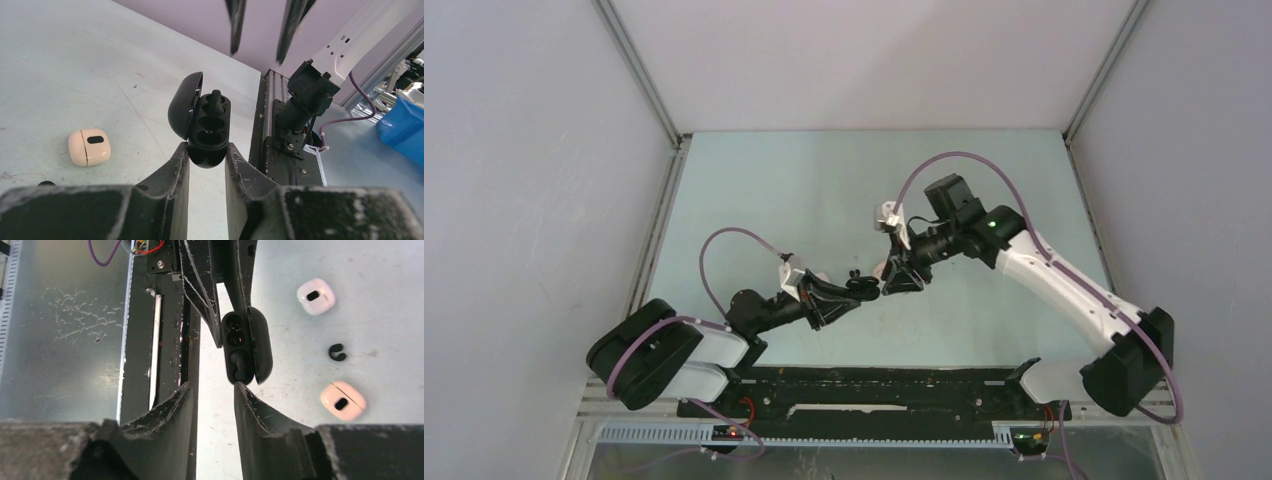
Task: Insert the wireless bluetooth earbuds into the charging case
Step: Insert the right earbud into the right side groove of the charging case, then pick up the left earbud from the center of the board.
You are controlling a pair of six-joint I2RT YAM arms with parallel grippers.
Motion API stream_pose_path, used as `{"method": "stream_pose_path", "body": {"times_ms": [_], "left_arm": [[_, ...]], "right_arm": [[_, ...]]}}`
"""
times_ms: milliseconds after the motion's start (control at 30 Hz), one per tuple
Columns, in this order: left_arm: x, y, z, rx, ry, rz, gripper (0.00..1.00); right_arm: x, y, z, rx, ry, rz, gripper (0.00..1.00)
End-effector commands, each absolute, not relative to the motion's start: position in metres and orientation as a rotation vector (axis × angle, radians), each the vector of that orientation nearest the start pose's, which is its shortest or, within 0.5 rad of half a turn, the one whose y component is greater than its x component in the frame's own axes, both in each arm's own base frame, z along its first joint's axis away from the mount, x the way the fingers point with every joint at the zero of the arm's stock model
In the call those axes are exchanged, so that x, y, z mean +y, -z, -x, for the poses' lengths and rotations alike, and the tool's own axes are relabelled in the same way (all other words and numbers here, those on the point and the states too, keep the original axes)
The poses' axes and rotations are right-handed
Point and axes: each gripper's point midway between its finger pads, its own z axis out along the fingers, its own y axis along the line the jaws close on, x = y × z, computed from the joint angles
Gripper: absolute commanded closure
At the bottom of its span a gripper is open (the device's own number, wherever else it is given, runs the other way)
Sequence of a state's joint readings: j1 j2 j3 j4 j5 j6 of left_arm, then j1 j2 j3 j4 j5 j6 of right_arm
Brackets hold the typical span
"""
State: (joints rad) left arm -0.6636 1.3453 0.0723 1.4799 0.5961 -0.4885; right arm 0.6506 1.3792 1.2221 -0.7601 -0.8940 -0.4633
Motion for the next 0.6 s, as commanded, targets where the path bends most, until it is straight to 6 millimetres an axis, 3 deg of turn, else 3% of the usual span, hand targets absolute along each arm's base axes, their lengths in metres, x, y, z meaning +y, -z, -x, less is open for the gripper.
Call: {"method": "stream_pose_path", "body": {"times_ms": [0, 133, 300, 433, 567], "left_arm": [[-0.272, -0.179, -0.170, 1.293, 1.298, -0.668, 1.00], [-0.269, -0.178, -0.176, 1.309, 1.262, -0.639, 1.00], [-0.260, -0.164, -0.196, 1.404, 1.150, -0.564, 1.00], [-0.239, -0.154, -0.216, 1.466, 1.004, -0.463, 1.00], [-0.214, -0.152, -0.230, 1.484, 0.884, -0.350, 1.00]], "right_arm": [[0.268, -0.257, -0.173, 1.644, -1.119, 1.509, 0.61], [0.243, -0.267, -0.183, 1.627, -1.111, 1.420, 0.62], [0.228, -0.239, -0.214, 1.739, -1.071, 1.286, 0.68], [0.234, -0.210, -0.221, 1.736, -0.979, 1.343, 0.71], [0.254, -0.176, -0.222, 1.665, -0.820, 1.517, 0.73]]}}
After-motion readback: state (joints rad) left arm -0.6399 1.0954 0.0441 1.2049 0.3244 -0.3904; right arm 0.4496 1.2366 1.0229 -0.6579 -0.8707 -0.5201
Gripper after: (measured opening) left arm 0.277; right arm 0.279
